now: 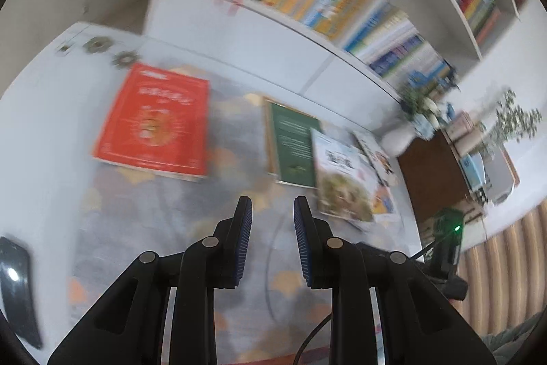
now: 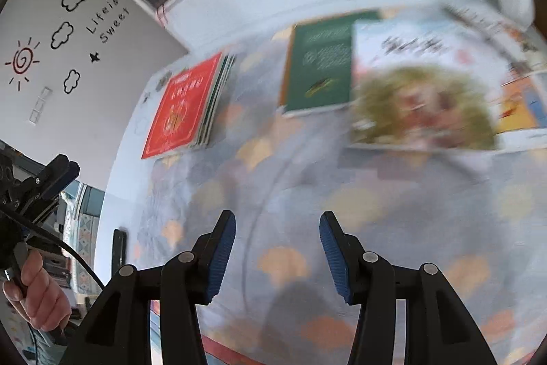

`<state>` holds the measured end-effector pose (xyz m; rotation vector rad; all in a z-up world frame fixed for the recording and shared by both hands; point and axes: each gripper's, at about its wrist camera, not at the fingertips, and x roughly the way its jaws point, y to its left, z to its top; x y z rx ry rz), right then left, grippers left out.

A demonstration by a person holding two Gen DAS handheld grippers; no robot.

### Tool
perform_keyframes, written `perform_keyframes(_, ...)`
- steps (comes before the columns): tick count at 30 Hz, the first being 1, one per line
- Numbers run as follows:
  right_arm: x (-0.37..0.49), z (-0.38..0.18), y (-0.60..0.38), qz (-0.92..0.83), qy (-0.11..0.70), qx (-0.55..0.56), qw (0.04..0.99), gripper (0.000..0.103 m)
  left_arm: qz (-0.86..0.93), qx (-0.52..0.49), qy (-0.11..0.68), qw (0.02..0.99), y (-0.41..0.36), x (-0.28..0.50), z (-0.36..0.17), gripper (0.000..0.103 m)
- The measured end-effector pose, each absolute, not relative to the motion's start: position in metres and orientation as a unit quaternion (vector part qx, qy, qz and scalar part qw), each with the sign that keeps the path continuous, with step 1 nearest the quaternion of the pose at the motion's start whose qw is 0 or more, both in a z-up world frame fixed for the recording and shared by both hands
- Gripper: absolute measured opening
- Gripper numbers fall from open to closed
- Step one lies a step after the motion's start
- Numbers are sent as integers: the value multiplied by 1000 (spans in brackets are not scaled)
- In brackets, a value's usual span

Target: Organize books

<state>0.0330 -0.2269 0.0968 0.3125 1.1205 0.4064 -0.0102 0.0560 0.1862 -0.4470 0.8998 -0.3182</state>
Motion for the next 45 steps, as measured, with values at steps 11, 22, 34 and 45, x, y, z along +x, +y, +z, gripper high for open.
perform_keyframes(11,2,117,-400,99,486,218,840,57,-227,-162,451,848,-108,5,184,27)
perform_keyframes(22,21,104,-466,67,504,265,819,58,-250,-225,501,797,-159,49,135,73)
perform_keyframes(34,119,62,-406,99,536,201,814,58,-160,-187,555,795,-144,119,67,37)
perform_keyframes(45,166,38,-395,79,518,144,839,40,-153,-194,571,783,-147,147,31,26)
